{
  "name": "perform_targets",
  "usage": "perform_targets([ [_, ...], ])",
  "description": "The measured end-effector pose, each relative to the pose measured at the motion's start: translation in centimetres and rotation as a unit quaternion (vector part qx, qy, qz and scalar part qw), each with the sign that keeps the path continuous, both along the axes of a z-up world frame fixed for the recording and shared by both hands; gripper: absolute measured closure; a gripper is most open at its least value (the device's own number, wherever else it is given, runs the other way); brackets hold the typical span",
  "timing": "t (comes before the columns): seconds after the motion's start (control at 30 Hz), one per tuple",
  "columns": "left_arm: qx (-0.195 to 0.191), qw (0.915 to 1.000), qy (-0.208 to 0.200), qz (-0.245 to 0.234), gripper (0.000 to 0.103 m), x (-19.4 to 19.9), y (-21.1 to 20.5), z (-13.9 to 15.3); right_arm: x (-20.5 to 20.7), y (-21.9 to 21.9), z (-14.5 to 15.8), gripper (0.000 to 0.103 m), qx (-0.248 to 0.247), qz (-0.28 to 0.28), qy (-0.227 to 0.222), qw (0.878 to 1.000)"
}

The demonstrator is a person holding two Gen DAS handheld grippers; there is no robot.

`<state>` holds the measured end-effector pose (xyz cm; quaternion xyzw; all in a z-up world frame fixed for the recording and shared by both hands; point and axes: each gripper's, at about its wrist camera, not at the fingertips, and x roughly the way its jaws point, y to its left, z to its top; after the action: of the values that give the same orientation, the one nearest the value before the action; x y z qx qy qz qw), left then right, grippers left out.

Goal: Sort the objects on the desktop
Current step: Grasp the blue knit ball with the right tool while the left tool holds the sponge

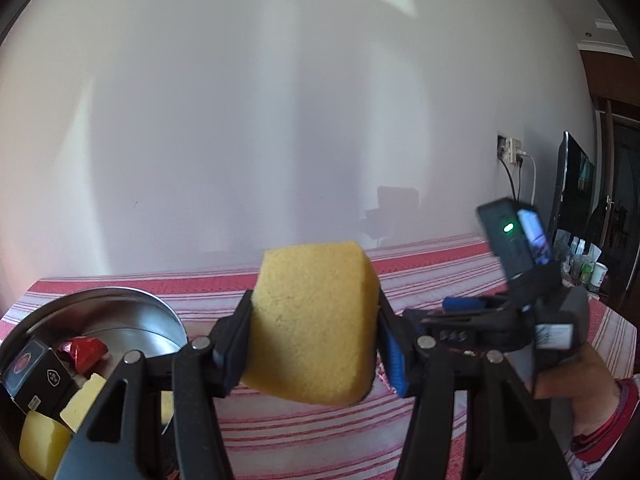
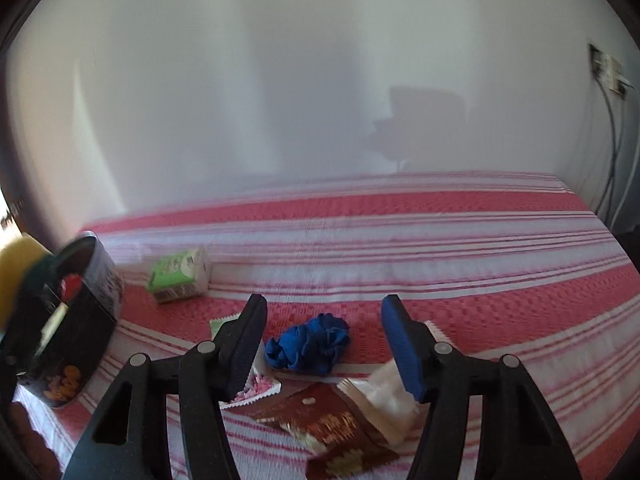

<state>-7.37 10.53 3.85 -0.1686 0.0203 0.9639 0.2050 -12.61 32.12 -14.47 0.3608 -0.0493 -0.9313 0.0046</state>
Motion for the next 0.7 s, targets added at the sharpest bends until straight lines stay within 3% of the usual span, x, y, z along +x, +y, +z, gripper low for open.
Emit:
perform_targets([
  [0.17,0.009,0.9998,-0.016,0.001,0.046,-0.9,-0.3,0.1,-2.0,-1.0,-2.7,0.043,-0.004,0.014,-0.063,0.998],
  [0.43,0.004,0.9999,-0.013,0.001,0.046,-0.6,0.1,-0.1,-1.3,-1.3,-2.6,0.048,-0.011,0.014,-0.051,0.999],
  [0.5,0.01,0.9998,-0.015,0.0,0.046,-0.5,0.1,-0.2,-0.8,-0.9,-2.0,0.048,-0.012,0.007,-0.031,0.999],
  [0.7,0.019,0.9996,-0.012,0.014,0.046,-0.4,-0.3,-0.2,2.9,-1.5,0.5,0.048,0.0,-0.009,0.093,0.996],
])
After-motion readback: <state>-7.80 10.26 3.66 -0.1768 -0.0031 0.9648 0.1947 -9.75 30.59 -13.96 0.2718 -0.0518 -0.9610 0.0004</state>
